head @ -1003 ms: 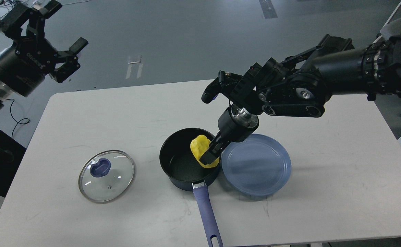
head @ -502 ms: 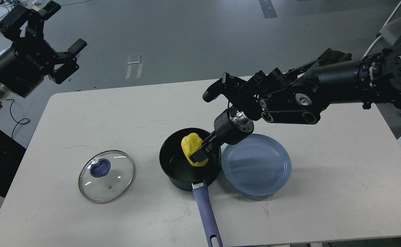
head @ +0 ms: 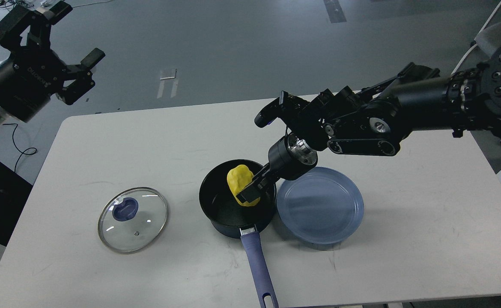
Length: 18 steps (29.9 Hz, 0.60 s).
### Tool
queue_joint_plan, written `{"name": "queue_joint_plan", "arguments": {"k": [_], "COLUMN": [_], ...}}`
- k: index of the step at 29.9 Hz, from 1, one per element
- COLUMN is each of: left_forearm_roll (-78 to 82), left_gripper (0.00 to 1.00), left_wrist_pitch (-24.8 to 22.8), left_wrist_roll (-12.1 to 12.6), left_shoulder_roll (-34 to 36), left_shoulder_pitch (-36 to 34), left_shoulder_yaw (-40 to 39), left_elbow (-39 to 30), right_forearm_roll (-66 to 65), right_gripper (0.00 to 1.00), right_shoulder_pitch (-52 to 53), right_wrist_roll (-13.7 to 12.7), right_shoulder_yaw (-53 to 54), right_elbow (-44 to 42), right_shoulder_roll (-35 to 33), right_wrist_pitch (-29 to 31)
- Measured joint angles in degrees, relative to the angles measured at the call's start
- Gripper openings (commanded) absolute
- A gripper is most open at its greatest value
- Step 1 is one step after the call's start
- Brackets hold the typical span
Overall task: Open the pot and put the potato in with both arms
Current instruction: 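Open the right gripper to drop the potato into the pot, lift away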
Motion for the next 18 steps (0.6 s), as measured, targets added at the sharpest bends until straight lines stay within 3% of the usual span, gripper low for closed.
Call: {"name": "queue_joint_plan", "arguments": {"k": [8,18], "left_forearm_roll": [-0.1,-0.5], "left_gripper": [0.98,0.98], "left_wrist_pitch": [0.0,0.0], "left_wrist_roll": [0.0,0.0], "left_shoulder_roll": [0.0,-0.5], "left_shoulder_pitch": [0.1,0.7], "left_shoulder_yaw": [0.0,0.4], "left_elbow": [0.1,1.1], "right_forearm_roll": [1.1,8.6], "right_gripper": [0.99,0.99], "right_shoulder_pitch": [0.7,-4.8], "right_wrist_roll": [0.0,0.0], "right_shoulder_yaw": [1.1,18.7], "right_elbow": [0.0,-2.0], "right_shoulder_roll": [-2.8,-22.5], "right_wrist_pitch": [0.1,-0.1]}}
